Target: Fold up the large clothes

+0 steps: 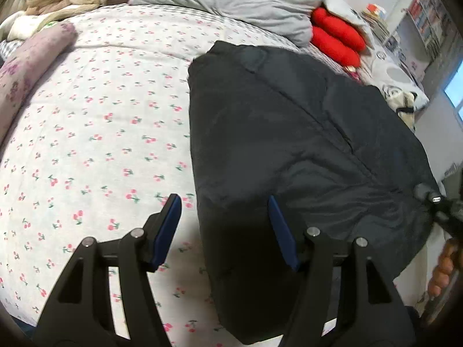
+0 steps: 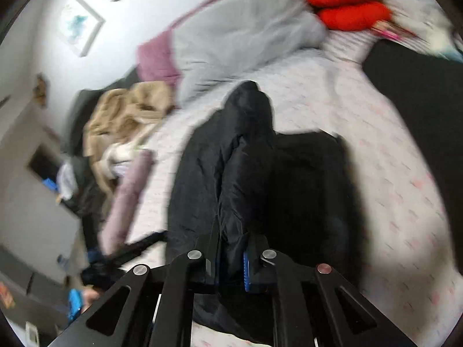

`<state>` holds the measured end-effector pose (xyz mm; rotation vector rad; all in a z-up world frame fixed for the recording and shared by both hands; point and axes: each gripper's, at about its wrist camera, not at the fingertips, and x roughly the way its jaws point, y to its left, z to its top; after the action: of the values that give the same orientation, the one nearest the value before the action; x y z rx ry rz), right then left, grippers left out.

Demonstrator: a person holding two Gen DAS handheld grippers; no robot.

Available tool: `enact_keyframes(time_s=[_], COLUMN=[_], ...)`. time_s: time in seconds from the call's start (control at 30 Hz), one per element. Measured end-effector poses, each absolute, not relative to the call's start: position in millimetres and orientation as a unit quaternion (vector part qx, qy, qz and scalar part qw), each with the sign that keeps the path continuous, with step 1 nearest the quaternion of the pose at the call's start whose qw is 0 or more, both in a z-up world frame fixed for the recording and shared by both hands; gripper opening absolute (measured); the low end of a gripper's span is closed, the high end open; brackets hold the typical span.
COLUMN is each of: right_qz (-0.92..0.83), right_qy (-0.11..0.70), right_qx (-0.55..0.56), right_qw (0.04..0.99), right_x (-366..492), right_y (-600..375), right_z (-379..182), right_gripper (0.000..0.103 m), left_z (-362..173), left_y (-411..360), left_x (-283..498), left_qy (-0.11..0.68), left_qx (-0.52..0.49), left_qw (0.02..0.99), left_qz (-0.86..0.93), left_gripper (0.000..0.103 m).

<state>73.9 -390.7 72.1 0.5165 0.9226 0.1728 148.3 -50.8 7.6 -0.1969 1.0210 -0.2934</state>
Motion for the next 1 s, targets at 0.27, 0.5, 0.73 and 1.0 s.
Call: enact_keyframes(time_s=[0.27,0.5,0.73,1.0], right_qz=[0.036,0.011,-0.001,-0.064], right_qy=[0.490,0.519,0.536,0.461], right_qx=[0.235,0.215,0.185,0.072], right_qw=[0.839,0.827,0.824,0.882], right_x=[87.5,99.5,107.1,97.0], right_y=[-408.0,-405.4,-397.5,-375.4], right_z=[29.8,8.9,0.0,42.0], right_gripper=[0.012,0.015,0.018,0.034], left_z=[4.5,-0.1,-7.6,-7.5], left_y=[-73.1,-70.8,-78.7,-74.7], left_x=[153.4,155.2,150.8,154.8], left_qy=[0.484,0.483,0.471,0.481], left_qx=[-0.061,-0.069,-0.049,-0.061], left_qw=[0.862,0.861,0.872,0.865], left_qz=[-0.138,-0.140,-0.125,-0.127], left_gripper=[0.064,0.072,0.073,0.072])
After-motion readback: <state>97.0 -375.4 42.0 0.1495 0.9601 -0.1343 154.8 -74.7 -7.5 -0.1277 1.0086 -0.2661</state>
